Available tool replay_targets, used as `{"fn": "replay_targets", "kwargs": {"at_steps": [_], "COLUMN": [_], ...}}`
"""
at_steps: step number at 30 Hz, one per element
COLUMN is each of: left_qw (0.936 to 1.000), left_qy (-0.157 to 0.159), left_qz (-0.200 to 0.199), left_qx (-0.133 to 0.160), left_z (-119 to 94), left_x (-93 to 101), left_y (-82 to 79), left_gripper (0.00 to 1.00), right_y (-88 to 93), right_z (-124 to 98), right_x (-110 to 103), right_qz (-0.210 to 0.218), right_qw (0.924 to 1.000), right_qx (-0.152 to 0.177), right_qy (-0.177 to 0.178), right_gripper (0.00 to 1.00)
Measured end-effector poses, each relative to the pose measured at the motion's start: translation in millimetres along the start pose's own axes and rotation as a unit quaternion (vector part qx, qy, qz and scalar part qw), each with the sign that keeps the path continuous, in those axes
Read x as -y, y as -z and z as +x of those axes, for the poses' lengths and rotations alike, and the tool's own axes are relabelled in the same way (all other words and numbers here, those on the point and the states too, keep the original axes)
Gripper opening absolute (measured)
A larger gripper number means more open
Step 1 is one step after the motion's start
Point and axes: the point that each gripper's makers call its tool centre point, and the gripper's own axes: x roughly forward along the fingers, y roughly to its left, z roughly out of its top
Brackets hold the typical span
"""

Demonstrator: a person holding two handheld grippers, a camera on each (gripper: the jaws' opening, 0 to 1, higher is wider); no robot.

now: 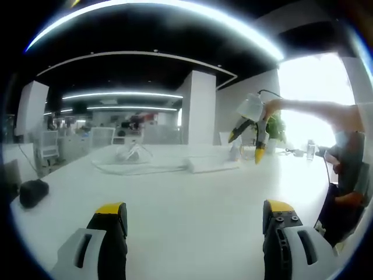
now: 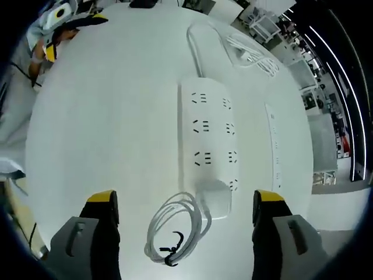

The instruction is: Straighten the power strip on the desk, plug the charger into it

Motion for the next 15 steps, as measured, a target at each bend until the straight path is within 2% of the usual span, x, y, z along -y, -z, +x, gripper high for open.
{"fn": "replay_targets", "kwargs": {"at_steps": [9,13,15], "left_qw": [1.0000,1.0000,1.0000], "left_qy": [0.000,0.001,0.001], "left_qz": [0.003,0.004,0.004], "left_qx": [-0.002,-0.002,-0.003], "left_z": [2.0,3.1,3.4], "left_x": [0.5,1.8,1.8], "left_y": [-0.6,-1.2,-0.9], "left_gripper": [0.99,0.99,0.99], "right_y": [-2.0,-2.3,-1.7], "right_z": [0.7,0.6,1.0], "right_x": [8.4,15.0,16.6], "right_qz": [0.008,-0.001,-0.003], "right_qw": [0.9998,0.9995,0.9994], "right_qx": [0.009,0.007,0.005], "right_qy": [0.015,0.029,0.034], "right_gripper": [0.74,0.59,0.58]}}
